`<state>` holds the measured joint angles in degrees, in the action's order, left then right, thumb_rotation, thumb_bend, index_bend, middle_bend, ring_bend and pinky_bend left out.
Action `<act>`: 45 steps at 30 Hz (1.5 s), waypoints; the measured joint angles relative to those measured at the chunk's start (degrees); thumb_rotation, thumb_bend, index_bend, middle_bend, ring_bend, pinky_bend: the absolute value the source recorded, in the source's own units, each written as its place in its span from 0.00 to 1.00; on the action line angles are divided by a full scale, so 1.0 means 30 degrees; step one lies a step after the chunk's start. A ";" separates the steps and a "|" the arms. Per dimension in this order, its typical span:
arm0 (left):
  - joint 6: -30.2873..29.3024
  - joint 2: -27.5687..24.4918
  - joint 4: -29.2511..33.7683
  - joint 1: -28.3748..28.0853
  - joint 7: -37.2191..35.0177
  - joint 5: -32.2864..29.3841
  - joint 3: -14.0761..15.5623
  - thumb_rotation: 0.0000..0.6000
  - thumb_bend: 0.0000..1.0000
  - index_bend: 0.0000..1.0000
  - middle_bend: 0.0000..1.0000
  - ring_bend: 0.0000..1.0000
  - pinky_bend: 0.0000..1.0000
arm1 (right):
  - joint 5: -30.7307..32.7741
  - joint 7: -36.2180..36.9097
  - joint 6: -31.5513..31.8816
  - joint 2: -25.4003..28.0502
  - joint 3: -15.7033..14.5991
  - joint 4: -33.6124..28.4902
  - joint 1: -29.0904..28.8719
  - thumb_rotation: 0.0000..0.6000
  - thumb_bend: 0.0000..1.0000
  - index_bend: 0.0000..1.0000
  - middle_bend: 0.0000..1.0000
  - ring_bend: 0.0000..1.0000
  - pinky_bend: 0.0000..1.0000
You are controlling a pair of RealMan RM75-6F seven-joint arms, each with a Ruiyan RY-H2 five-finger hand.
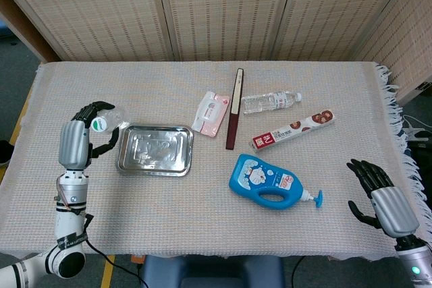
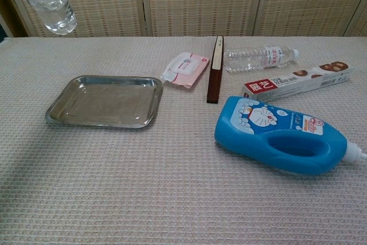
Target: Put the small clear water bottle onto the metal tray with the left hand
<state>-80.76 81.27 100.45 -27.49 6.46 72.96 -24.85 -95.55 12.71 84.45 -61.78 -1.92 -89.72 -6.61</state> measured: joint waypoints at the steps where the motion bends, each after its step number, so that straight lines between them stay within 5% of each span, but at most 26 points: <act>1: -0.0034 -0.0105 0.0173 0.0046 0.0072 0.0029 0.0162 1.00 0.59 0.53 0.55 0.52 0.65 | -0.0004 -0.0017 -0.0020 0.0002 -0.0018 -0.0017 0.0000 1.00 0.15 0.07 0.03 0.00 0.09; 11: 0.0499 0.1379 -0.1479 0.0646 -0.0501 -0.0546 0.2542 1.00 0.59 0.53 0.55 0.52 0.65 | 0.0069 -0.0111 -0.0100 -0.0027 0.0005 -0.0044 -0.0032 1.00 0.15 0.07 0.03 0.00 0.09; 25: -0.0435 -0.0010 -0.0315 -0.0032 0.0478 0.0040 0.0629 1.00 0.58 0.53 0.55 0.53 0.65 | 0.0043 -0.0150 -0.0109 -0.0064 -0.0010 -0.0004 -0.0037 1.00 0.15 0.07 0.03 0.00 0.09; 37: 0.2443 0.0120 -0.0729 -0.0056 -0.0123 -0.1504 0.2354 1.00 0.59 0.50 0.51 0.50 0.64 | 0.0170 -0.0276 -0.0703 -0.0088 -0.0094 -0.0037 -0.0238 1.00 0.15 0.07 0.03 0.00 0.09; 45: 0.5474 0.0558 -0.1912 -0.1285 -0.1433 -0.3887 0.1906 1.00 0.58 0.49 0.51 0.50 0.64 | 0.0420 -0.0616 -0.0724 -0.0274 0.0042 0.0021 -0.0255 1.00 0.15 0.07 0.03 0.00 0.09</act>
<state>-64.34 82.94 94.71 -31.35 2.16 61.30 -19.13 -94.29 10.87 82.27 -62.60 -1.80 -89.66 -7.38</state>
